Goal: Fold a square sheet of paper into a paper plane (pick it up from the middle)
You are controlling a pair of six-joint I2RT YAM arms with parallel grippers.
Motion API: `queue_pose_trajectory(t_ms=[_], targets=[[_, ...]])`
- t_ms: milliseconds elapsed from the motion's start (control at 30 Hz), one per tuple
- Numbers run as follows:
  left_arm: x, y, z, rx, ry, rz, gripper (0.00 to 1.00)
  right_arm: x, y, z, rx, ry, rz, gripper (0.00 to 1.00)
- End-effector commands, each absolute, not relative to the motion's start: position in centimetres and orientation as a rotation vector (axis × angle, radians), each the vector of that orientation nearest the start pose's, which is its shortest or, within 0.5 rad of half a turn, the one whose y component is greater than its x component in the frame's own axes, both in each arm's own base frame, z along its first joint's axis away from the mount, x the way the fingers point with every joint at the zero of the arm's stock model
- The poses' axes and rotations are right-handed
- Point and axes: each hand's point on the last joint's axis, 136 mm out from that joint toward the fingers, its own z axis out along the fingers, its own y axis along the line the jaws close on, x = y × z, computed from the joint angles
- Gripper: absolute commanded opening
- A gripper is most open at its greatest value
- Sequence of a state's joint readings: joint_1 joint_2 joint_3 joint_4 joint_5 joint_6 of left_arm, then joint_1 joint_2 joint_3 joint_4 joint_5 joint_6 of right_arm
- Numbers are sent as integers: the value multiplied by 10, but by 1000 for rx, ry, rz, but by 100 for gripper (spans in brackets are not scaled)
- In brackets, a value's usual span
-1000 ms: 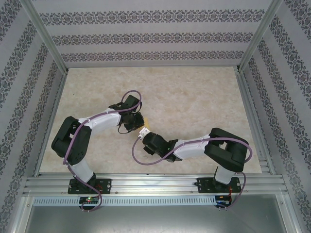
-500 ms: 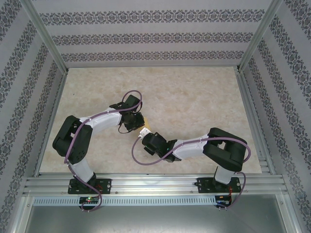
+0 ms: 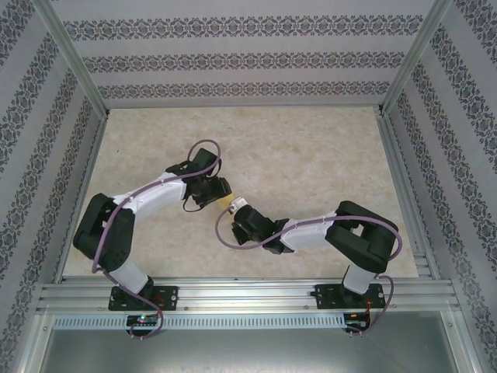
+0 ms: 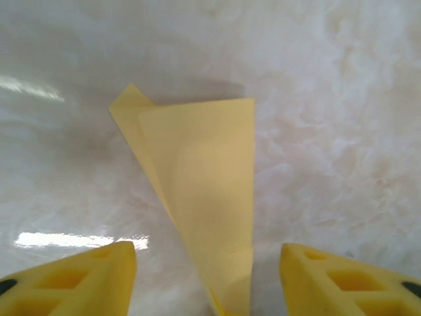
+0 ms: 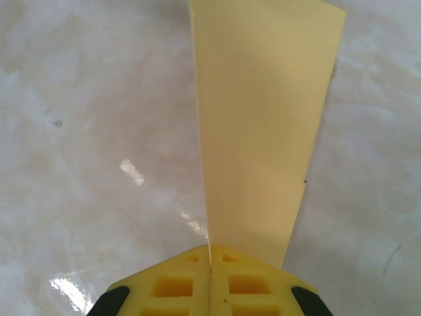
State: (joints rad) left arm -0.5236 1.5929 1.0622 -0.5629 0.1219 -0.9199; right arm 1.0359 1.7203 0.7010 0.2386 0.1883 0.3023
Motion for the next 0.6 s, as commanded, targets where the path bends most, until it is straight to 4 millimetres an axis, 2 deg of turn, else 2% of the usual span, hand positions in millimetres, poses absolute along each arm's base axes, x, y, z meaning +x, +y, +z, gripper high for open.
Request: queue_pose_trajectory(t_ms=[0,100,233,433,567], targets=[[317,-183,110,-539,2674,-510,73,232,356,43,-625,2277,749,0],[315,-178,121,-519,2629,-515,74,233,359,43,-557,2297,883,0],[310,-182,125,-466,2597,-589,72,236,359,44,-480,2332,1024,0],[303,-203,116,-387,2585,-776,58,241,359,42,-393,2368,1210,0],[300,-213,110,-377,2580,-868,54,244,359,34,-357,2404,1229,0]])
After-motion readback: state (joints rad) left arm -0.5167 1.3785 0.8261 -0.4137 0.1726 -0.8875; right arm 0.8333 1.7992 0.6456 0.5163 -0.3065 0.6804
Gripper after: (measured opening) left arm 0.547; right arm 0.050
